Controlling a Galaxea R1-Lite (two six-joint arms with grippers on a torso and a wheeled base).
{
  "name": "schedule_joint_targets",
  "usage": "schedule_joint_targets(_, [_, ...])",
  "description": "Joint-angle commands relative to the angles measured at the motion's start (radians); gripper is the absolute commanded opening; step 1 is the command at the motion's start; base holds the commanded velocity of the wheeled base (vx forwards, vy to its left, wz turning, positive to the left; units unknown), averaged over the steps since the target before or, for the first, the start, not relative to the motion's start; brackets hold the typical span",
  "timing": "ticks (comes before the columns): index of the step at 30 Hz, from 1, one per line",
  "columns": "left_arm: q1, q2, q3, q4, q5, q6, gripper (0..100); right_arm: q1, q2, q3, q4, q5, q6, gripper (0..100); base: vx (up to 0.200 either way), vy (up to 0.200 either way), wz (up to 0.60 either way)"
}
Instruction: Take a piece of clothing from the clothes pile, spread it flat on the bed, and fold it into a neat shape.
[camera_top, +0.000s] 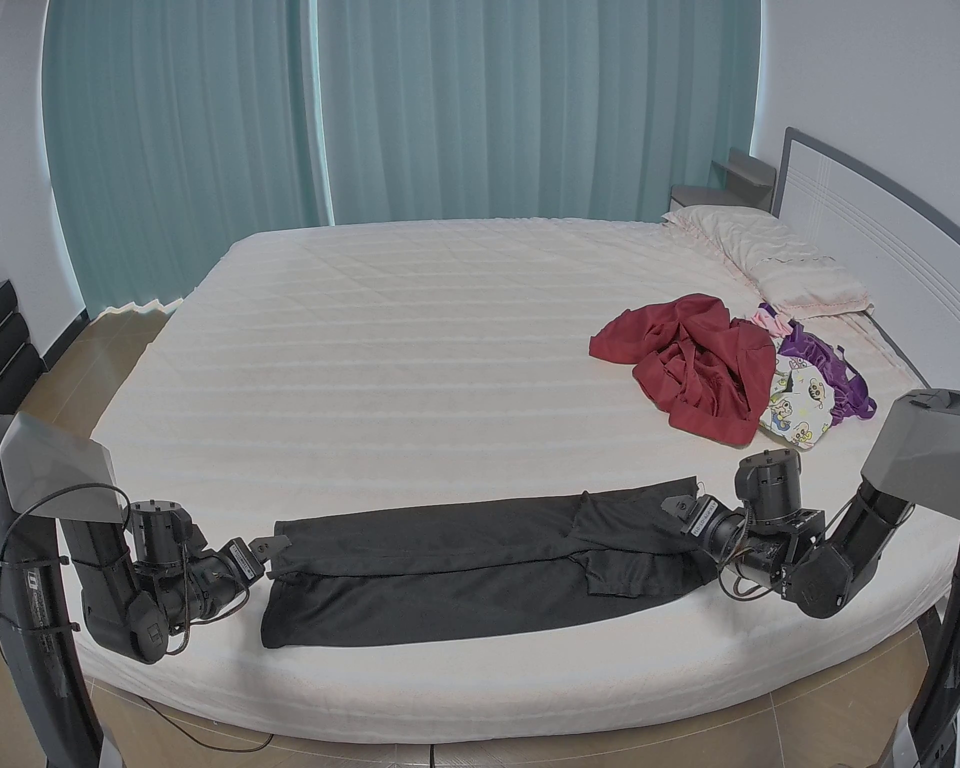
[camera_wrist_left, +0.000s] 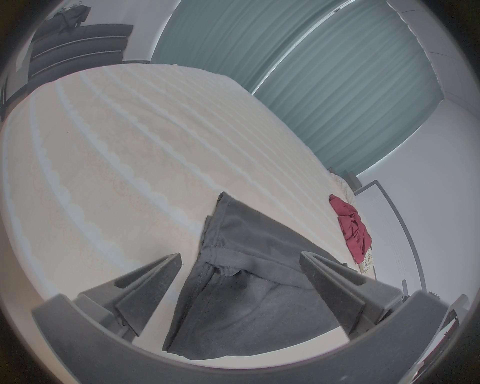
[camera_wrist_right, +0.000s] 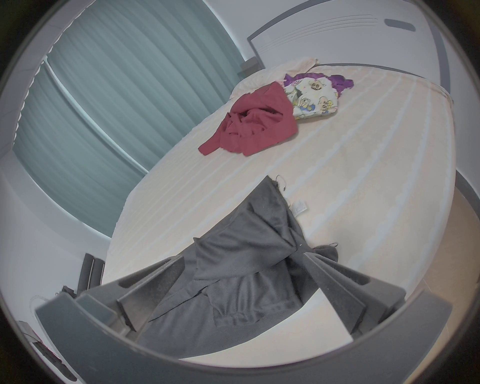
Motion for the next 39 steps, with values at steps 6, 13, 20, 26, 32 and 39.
schedule_joint_targets(6, [-0.004, -0.005, 0.011, -0.040, 0.021, -0.009, 100, -0.049, -0.016, 0.085, -0.047, 0.051, 0.001, 100, 0.000, 0.000, 0.00])
schedule_joint_targets(13, [-0.013, -0.011, 0.017, -0.051, 0.055, -0.019, 100, -0.049, -0.007, 0.088, -0.049, 0.060, 0.002, 100, 0.000, 0.000, 0.00])
schedule_joint_targets(20, [-0.011, -0.008, 0.022, -0.063, 0.050, -0.021, 100, -0.046, -0.016, 0.100, -0.052, 0.060, -0.001, 100, 0.171, 0.000, 0.00])
schedule_joint_targets(26, [-0.011, -0.008, 0.022, -0.063, 0.052, -0.012, 100, -0.049, -0.013, 0.099, -0.052, 0.062, -0.001, 100, 0.200, 0.000, 0.00])
schedule_joint_targets(32, [-0.008, -0.019, 0.073, -0.064, 0.041, 0.039, 100, -0.049, -0.012, 0.100, -0.052, 0.062, -0.004, 100, 0.100, 0.000, 0.00])
schedule_joint_targets(39, [-0.011, 0.044, 0.151, -0.063, 0.017, 0.251, 100, -0.047, -0.015, 0.110, -0.052, 0.065, -0.010, 100, 0.000, 0.000, 0.00])
